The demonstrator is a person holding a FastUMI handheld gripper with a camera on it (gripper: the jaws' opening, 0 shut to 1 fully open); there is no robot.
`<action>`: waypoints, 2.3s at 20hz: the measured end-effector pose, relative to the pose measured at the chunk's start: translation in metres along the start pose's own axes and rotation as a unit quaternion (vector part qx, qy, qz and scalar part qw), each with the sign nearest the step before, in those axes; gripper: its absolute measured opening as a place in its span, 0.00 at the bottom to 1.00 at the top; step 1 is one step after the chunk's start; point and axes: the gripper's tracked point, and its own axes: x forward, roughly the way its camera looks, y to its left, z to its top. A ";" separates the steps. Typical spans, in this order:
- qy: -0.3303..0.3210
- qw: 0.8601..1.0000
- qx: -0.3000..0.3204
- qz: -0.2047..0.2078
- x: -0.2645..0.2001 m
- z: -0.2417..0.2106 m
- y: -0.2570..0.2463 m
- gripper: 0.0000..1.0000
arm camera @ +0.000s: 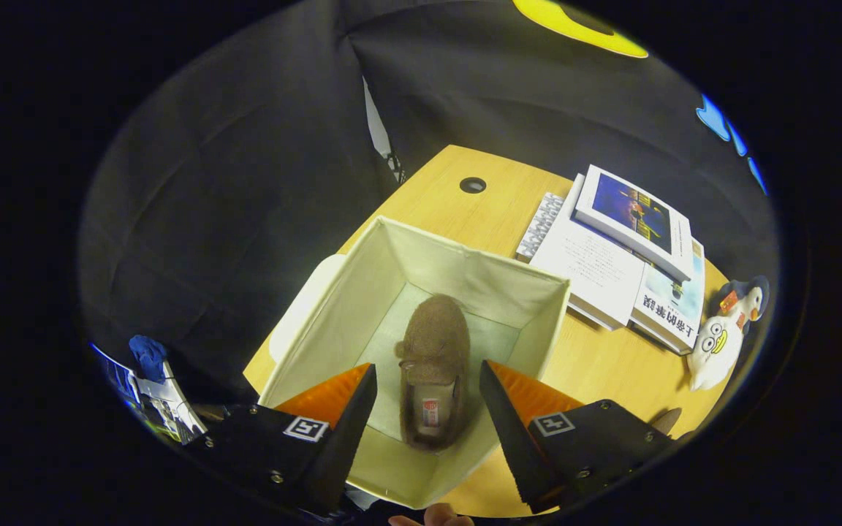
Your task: Open the storage box then place both shoes into the box .Put the left shoe in first, then the right shoe, with the right side of both shoes facing outward in a uniform manner.
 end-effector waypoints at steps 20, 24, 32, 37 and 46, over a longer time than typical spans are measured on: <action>-0.091 0.986 0.127 -0.049 -0.144 -0.069 -0.175 1.00; -0.092 0.981 0.159 -0.067 -0.161 -0.096 -0.209 1.00; -0.090 0.965 0.226 -0.098 -0.174 -0.166 -0.273 1.00; -0.085 0.957 0.245 -0.132 -0.171 -0.213 -0.317 1.00; -0.033 0.948 0.285 -0.136 -0.139 -0.284 -0.348 1.00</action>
